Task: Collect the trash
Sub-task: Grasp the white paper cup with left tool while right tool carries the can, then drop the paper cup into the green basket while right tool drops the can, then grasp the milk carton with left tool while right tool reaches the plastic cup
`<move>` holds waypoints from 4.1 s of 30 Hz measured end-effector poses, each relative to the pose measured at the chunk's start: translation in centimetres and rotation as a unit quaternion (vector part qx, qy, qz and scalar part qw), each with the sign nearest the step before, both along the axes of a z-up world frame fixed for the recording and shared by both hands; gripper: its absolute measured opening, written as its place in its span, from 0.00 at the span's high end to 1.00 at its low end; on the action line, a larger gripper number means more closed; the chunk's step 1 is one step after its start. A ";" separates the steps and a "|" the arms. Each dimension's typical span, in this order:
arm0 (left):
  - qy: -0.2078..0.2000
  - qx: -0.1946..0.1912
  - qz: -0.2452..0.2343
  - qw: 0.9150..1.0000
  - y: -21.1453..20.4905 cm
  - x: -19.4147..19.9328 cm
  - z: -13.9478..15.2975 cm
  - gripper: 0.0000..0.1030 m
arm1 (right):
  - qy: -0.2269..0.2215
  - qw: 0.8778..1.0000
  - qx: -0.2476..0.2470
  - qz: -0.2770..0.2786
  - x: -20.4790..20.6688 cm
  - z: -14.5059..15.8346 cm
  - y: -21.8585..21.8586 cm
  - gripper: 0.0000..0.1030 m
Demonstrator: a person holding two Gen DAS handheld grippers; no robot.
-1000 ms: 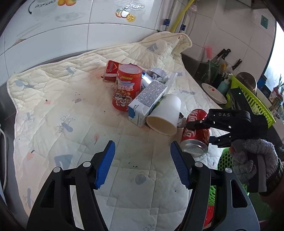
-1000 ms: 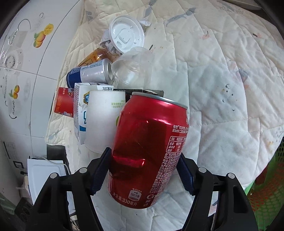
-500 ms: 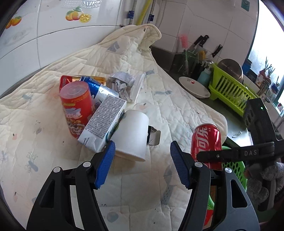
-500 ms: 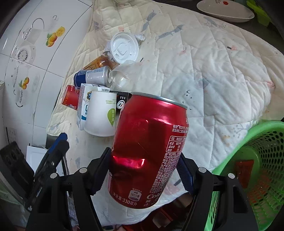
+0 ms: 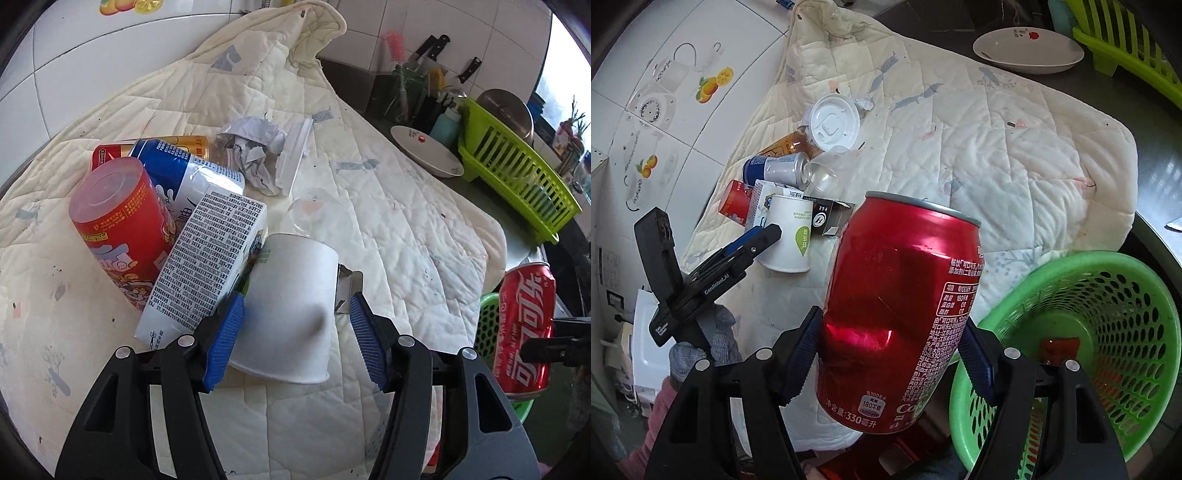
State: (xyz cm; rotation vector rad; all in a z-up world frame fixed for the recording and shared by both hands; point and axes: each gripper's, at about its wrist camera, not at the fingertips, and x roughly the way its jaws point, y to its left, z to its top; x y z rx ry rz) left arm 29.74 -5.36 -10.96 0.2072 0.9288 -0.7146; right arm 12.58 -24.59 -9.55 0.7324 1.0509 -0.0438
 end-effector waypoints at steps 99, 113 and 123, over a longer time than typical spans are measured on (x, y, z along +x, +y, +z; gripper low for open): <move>0.019 -0.033 -0.016 0.999 -8.3 -25.1 0.7 0.24 | -0.031 0.976 -0.212 0.033 -20.3 1.4 -6.9 0.23; -0.038 -0.021 0.089 0.995 -0.4 -16.8 3.2 0.24 | -0.041 0.976 -0.198 0.081 -13.6 1.4 -3.4 0.23; -0.071 -0.002 0.127 0.989 4.3 -7.0 4.4 0.24 | -0.037 0.976 -0.192 0.100 -8.9 1.4 -1.1 0.23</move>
